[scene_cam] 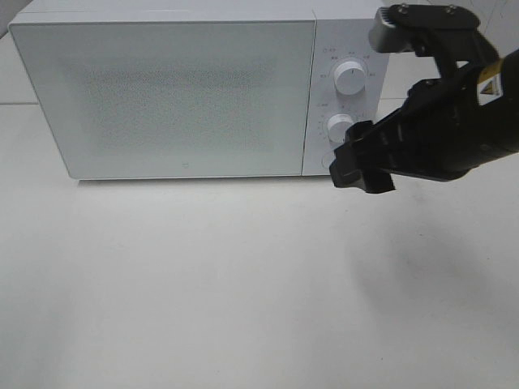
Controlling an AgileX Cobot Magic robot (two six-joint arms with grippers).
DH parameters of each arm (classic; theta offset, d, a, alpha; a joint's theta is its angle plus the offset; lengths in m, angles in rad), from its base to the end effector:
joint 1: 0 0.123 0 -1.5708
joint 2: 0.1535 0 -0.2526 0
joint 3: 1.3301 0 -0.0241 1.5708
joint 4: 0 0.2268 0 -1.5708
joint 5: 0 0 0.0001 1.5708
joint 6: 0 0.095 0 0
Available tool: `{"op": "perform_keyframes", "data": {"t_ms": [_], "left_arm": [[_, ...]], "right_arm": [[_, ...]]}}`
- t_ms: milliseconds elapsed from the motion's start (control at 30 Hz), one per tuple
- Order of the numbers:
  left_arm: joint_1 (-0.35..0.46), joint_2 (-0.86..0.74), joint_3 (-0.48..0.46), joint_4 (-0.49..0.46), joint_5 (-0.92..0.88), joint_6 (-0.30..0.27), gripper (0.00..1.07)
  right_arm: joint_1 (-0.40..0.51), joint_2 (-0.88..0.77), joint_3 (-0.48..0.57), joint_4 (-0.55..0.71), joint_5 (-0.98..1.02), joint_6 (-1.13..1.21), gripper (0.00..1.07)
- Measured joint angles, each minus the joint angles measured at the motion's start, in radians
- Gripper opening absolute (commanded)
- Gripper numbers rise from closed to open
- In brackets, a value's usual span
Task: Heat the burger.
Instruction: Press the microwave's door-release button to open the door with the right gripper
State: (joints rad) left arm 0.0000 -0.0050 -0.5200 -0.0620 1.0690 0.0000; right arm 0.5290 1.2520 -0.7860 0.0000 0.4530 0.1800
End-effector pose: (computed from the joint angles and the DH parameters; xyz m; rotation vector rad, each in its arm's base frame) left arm 0.0071 -0.0052 0.2686 0.0041 2.0268 -0.0739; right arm 0.2089 0.1221 0.2404 -0.4217 2.3918 0.3265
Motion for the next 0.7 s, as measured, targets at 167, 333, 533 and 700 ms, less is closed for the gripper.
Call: {"op": "perform_keyframes", "data": {"t_ms": [167, 333, 533, 700], "left_arm": [[0.0, 0.0, 0.0, 0.0, 0.0, 0.0, 0.98], [0.0, 0.0, 0.0, 0.0, 0.0, 0.0, 0.98], [0.0, 0.0, 0.0, 0.0, 0.0, 0.0, 0.98], [0.0, 0.0, 0.0, 0.0, 0.0, 0.0, 0.98]], "right_arm": [[0.0, -0.105, 0.0, 0.0, 0.082, -0.001, 0.76], [0.0, -0.285, 0.0, 0.0, 0.237, -0.025, 0.76], [0.0, -0.4, 0.0, 0.0, 0.347, -0.031, 0.76], [-0.003, -0.578, 0.033, -0.01, 0.433, -0.069, 0.76]]}}
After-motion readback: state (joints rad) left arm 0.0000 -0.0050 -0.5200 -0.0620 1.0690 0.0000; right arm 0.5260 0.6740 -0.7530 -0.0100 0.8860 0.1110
